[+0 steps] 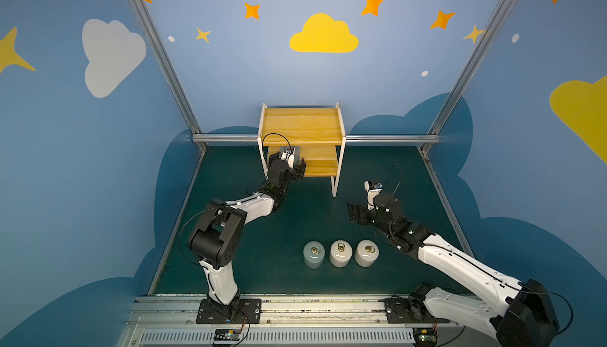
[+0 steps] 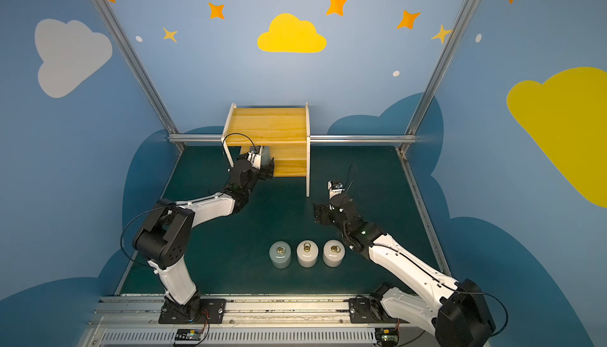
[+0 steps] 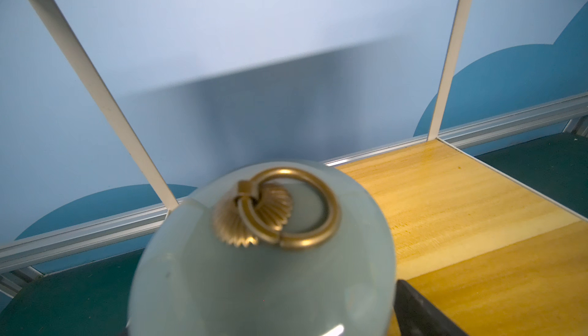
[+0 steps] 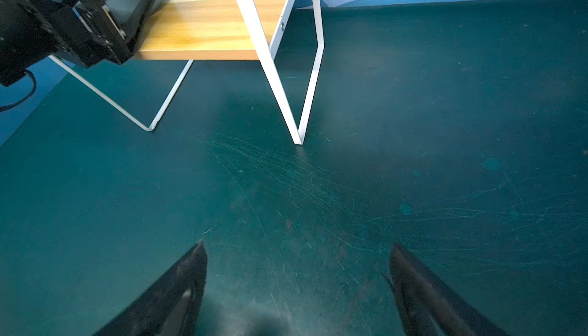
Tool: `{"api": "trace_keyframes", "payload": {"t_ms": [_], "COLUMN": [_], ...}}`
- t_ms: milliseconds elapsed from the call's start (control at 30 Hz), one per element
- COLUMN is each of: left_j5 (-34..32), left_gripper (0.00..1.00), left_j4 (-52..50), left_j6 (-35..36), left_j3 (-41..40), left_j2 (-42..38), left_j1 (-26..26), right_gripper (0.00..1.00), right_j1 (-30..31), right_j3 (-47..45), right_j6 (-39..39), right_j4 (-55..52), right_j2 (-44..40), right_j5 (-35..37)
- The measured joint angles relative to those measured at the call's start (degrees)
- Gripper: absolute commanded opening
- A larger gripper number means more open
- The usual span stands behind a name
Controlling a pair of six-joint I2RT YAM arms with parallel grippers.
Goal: Remove the tea canisters from the shelf
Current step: Pick up the tea canister from the shelf.
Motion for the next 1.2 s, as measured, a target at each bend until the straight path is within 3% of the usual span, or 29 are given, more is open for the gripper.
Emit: {"api": "trace_keyframes", "payload": {"t_ms": [233, 800, 1200], "left_j5": [1.8, 6.1, 7.9], "left_gripper": [0.92, 0.67, 0.64], "left_j4": [1.2, 4.0, 7.5], "left_j6": [-0.6, -1.2, -3.3], "left_j3": [0.5, 2.0, -5.6], "left_j2": [1.3, 3.5, -1.2], "left_j1": [0.6, 1.9, 1.4], "right_gripper": [0.91, 0.92, 0.91], "right_j1": [-0.2, -0.3, -0.3], "right_j3": [0.0, 0.0, 0.0], "right_j6": [0.0, 0.5, 1.1], "right_j4": [0.0, 0.0, 0.0], "right_j2": [0.1, 0.1, 0.1], "right_j5": [-0.2, -0.4, -0.4]}}
